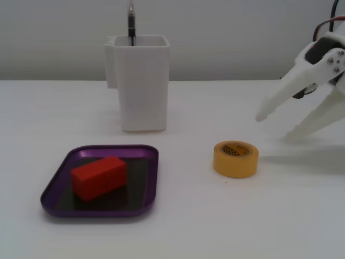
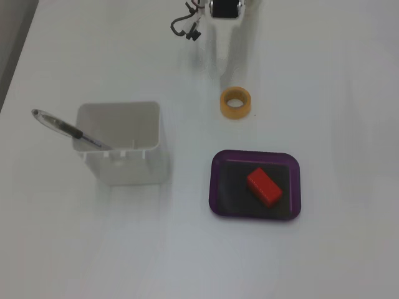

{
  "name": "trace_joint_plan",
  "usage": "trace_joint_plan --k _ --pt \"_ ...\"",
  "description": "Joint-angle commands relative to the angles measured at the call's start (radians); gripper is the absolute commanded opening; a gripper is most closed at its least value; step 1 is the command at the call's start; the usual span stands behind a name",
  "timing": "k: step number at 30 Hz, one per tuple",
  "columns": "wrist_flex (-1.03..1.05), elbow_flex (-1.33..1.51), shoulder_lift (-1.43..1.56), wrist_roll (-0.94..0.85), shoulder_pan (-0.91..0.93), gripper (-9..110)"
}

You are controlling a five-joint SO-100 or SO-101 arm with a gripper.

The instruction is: Remove the yellow tape from the box.

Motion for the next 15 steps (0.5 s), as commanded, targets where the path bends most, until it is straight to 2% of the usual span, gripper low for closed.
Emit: trace_joint_plan --k 1,4,15 --pt "-0.012 0.017 0.049 0.015 -0.006 10" --pt "-0.012 0.017 0.049 0.015 -0.006 -1" --pt "-0.014 0.017 0.049 0.006 0.005 0"
